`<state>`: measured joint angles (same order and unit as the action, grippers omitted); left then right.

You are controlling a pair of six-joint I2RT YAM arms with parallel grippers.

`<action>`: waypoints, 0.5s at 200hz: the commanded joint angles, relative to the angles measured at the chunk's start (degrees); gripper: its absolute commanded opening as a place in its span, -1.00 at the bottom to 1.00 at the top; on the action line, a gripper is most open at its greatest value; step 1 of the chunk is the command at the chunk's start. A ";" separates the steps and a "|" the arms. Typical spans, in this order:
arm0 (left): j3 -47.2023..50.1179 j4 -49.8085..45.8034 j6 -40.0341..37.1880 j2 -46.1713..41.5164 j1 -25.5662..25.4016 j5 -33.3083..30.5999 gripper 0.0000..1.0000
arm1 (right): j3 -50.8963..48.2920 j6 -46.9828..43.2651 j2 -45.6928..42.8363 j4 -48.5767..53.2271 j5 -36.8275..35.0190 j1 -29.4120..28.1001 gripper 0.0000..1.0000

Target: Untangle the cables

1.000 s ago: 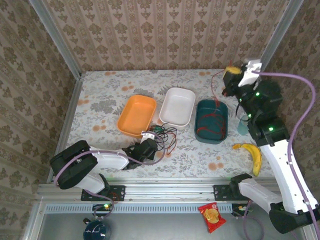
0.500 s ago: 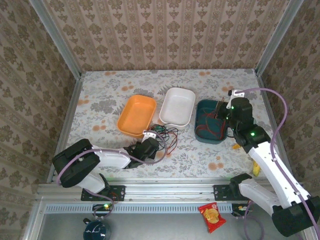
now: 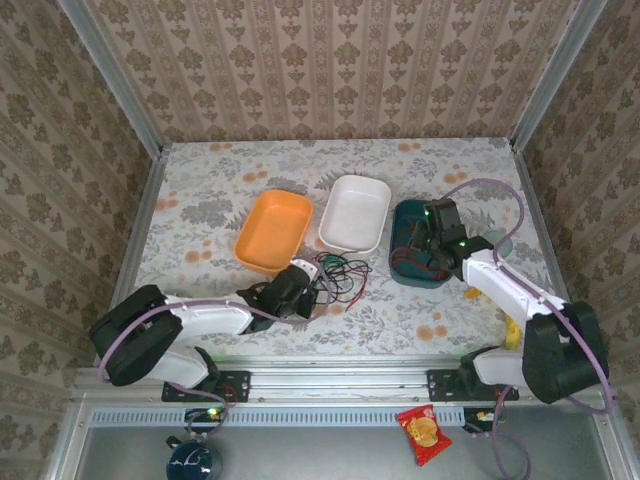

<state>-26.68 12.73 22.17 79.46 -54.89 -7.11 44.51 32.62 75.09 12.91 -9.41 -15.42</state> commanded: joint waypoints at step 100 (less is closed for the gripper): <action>0.54 2.36 -1.21 0.52 2.25 7.00 -1.00 | 4.47 1.66 -4.19 9.52 -12.03 0.42 0.16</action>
<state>-26.65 13.23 21.19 80.44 -53.15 -1.15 45.95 34.92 75.18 17.65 -13.54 -15.27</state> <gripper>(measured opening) 0.108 0.569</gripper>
